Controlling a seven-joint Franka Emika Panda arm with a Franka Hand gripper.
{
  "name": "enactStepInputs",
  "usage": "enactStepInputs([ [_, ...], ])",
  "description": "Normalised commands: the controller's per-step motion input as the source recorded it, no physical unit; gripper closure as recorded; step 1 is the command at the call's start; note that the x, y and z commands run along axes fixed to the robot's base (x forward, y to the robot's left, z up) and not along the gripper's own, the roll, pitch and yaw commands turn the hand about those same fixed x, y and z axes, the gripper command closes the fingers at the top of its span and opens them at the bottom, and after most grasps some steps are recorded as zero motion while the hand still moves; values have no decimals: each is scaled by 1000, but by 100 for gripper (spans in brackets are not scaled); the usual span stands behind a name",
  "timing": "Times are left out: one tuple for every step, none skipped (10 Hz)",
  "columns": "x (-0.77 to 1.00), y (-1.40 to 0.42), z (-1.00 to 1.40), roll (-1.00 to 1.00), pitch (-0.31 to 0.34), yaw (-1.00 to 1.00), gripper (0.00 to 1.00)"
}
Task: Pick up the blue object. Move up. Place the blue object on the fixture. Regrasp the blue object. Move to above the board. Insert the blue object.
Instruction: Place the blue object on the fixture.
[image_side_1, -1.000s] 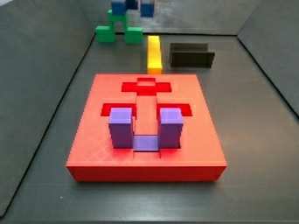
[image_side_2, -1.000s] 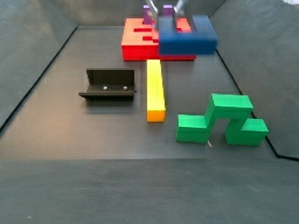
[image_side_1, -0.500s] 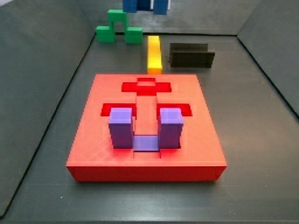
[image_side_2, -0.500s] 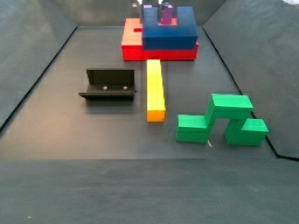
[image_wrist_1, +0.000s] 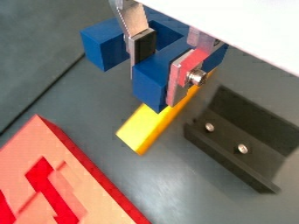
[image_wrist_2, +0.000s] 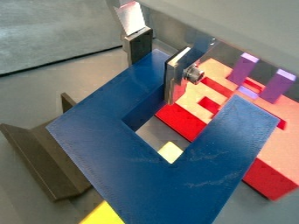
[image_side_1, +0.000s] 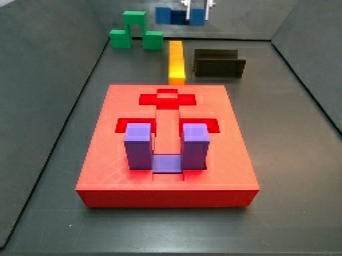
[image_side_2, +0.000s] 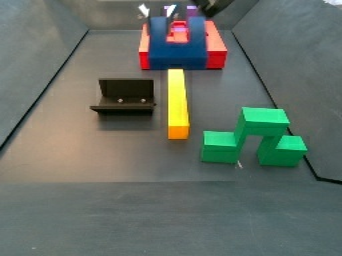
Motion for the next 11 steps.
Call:
enactStepInputs([
  [1000,23,-149,-449,0,-46,100],
  [1000,0,0,-463,51,-37,100],
  [1000,0,0,-494,77,-20,100],
  [1000,0,11,-543,86,0,100],
  [871,0,360,-474,286,26,100],
  [851,-14,226,-534,223,40,100],
  [789,0,0,-737,43,11,100],
  [746,37,0,-831,0,0,100],
  [743,91,0,-829,0,0,100],
  [757,111,-69,-777,0,14,100],
  [900,114,-131,-743,0,0,100],
])
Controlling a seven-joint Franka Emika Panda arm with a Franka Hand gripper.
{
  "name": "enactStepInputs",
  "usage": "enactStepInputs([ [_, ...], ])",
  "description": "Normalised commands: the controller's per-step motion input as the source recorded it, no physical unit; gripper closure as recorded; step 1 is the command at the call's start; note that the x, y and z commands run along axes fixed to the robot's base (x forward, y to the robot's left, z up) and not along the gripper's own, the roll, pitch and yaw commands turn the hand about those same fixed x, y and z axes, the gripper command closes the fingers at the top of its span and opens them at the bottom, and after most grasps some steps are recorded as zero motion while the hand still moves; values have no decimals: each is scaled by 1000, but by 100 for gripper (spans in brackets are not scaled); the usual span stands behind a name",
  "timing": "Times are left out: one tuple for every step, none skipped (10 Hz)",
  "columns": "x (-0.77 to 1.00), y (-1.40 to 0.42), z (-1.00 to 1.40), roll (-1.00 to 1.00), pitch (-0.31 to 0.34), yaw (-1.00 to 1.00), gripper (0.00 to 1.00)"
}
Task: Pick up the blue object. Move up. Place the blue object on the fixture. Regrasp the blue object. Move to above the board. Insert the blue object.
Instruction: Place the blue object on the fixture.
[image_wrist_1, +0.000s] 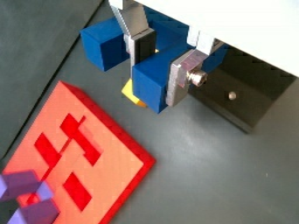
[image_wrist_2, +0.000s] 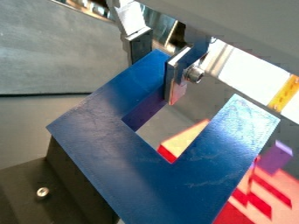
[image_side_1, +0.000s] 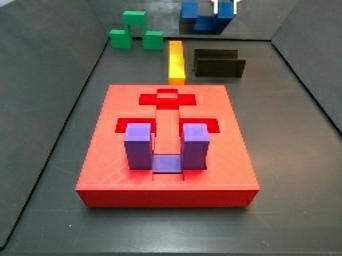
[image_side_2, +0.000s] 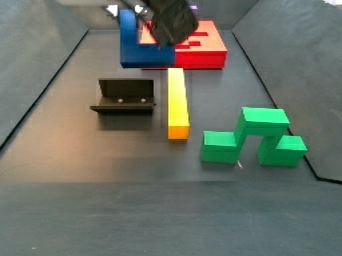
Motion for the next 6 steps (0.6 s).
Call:
enactStepInputs([
  [951,120,-143,-726,0,0,100],
  [814,200,-217,-574,0,0,100],
  [657,114,-146,-306,60,0,100],
  [0,0,0,0,-17,17,100],
  [0,0,-91,26,0,0,100],
  [549,0,-274,246,-34,0,100],
])
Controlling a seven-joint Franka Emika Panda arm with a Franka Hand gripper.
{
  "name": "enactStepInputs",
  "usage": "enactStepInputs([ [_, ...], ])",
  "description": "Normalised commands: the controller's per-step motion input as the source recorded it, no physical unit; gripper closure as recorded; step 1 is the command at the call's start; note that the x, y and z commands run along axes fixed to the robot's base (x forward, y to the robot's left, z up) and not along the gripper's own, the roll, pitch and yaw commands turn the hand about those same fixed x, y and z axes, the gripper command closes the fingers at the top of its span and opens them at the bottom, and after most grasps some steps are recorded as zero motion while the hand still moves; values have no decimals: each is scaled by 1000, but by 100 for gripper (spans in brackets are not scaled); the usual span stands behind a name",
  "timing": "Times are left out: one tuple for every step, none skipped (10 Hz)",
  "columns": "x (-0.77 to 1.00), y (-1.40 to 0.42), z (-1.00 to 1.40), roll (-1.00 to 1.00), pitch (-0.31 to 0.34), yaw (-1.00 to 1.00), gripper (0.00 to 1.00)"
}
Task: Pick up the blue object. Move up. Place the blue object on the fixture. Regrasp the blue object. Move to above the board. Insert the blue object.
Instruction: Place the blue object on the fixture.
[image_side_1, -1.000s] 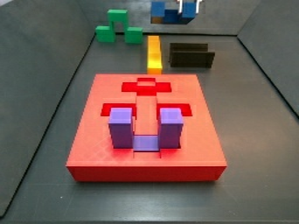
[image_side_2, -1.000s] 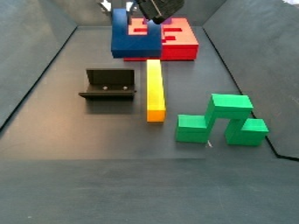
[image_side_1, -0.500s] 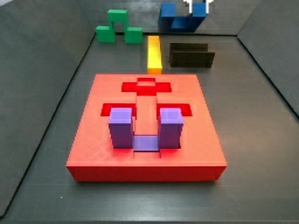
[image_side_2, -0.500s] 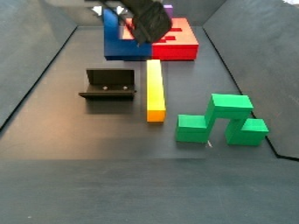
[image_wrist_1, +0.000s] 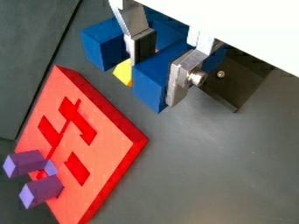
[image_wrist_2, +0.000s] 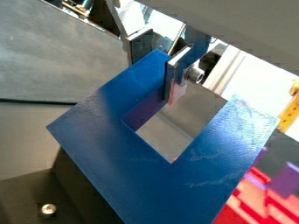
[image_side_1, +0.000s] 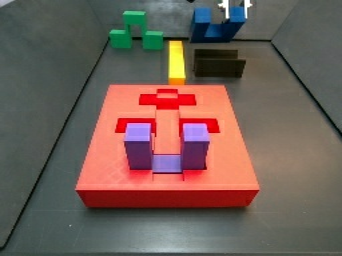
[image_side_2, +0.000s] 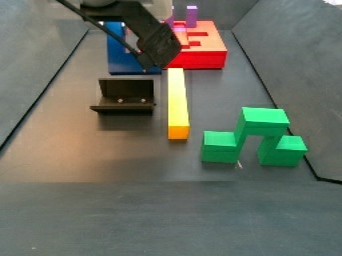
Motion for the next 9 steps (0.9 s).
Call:
enactStepInputs([
  [557,0,-429,0,-294,-160,100],
  [460,91,-357,0,-220,-166,100],
  [397,171,-311,0,-200,-157,100],
  [389,251,-357,0,-183,-131,100],
  [203,286,-380,-166,-291,-114,100],
  [100,266,-334,-146,-294,-97,100],
  [34,180,-311,-111,-251,-94,100],
  [0,100,-289,-103,-194,-103,100],
  [-57,31,-229,-129,-177,-111,100],
])
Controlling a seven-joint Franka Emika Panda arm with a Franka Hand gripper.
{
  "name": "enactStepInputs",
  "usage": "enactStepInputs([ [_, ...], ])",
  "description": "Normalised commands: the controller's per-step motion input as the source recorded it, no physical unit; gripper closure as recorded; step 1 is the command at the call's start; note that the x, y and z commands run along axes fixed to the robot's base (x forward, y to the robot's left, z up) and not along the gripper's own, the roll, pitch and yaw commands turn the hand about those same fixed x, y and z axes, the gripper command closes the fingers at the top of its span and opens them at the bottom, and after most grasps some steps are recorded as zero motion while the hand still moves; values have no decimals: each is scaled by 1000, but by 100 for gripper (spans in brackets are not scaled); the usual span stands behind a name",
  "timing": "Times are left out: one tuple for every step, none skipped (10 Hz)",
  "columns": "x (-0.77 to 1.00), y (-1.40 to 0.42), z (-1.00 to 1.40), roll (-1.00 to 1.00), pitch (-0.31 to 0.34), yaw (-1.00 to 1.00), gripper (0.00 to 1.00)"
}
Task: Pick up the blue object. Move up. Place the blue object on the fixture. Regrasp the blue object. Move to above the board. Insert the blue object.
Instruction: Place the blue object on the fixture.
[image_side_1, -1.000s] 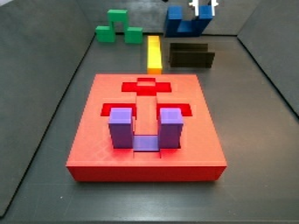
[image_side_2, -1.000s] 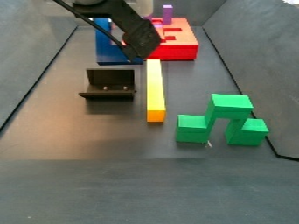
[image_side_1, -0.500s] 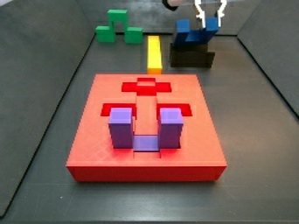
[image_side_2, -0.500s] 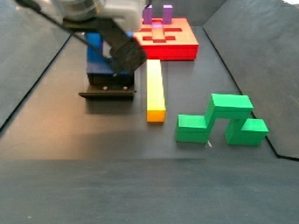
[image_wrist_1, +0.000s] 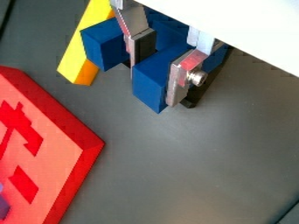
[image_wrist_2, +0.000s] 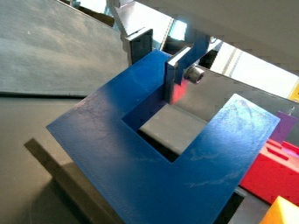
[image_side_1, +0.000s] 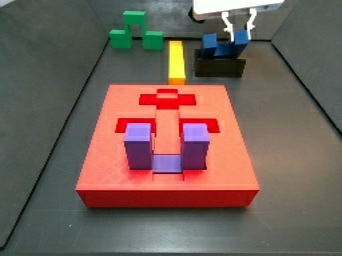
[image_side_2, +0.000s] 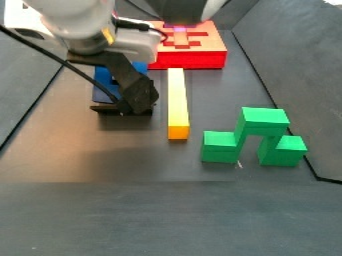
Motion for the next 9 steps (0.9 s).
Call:
enactStepInputs([
  [0,0,-183,0,-71,-89,100],
  [0,0,-146,9,0,-83,100],
  [-77,0,-123,197,0,-40,100],
  [-17,0,-151,286,89,-6,100],
  [-9,0,-163,340,94,-26,100],
  [0,0,-137,346,109,-69,100],
  [0,0,-77,291,100,-54,100],
  [0,0,0,166,80,0,100],
  [0,0,0,11,0,0,100],
])
